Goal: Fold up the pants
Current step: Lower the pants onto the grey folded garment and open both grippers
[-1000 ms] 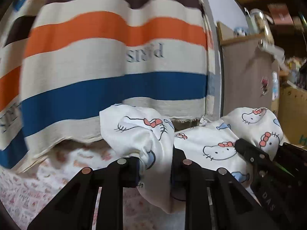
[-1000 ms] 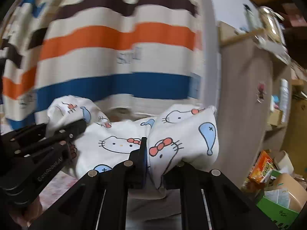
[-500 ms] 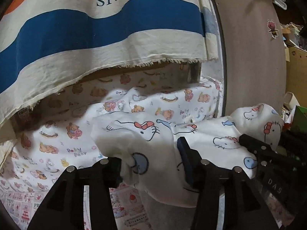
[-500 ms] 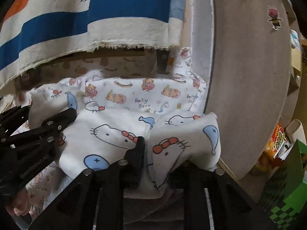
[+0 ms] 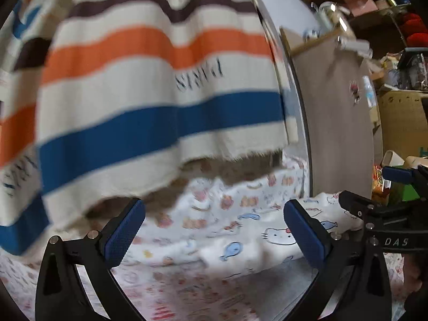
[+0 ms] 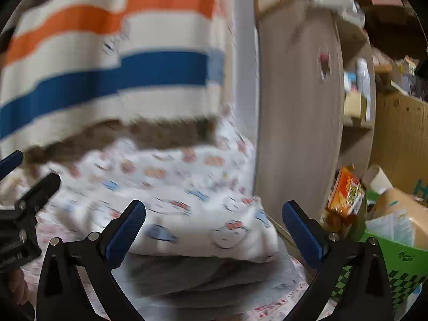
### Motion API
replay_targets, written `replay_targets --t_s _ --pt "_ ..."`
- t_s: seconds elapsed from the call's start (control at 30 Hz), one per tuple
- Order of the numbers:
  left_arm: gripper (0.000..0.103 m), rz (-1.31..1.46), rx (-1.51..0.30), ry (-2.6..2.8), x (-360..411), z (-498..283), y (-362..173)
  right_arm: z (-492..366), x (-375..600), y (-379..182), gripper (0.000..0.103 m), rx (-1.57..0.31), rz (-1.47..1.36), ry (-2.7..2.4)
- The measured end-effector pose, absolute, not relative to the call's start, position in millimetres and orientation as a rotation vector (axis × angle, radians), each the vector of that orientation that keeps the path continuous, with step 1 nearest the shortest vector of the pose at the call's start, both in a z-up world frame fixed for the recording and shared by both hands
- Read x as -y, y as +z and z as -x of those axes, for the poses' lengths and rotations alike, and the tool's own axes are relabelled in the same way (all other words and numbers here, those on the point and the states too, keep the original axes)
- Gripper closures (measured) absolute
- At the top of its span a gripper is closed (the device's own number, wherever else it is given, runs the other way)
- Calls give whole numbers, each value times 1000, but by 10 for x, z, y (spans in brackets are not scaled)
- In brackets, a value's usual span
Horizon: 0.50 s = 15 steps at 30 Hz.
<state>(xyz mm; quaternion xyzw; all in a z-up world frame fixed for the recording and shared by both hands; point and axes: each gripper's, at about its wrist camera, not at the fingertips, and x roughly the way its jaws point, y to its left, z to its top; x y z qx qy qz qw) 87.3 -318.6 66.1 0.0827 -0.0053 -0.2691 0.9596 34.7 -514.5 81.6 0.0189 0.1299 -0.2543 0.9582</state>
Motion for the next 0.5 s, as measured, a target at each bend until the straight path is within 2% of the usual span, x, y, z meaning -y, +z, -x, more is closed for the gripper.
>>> replay_targets --t_s 0.23,0.5 --pt "0 -47 -29 -514 2444 -702 639 -220 4621 964 0 -226 -91 -417" --pt "0 -106 -19 -490 1976 -567 441 -241 4243 637 0 -234 -83 -384"
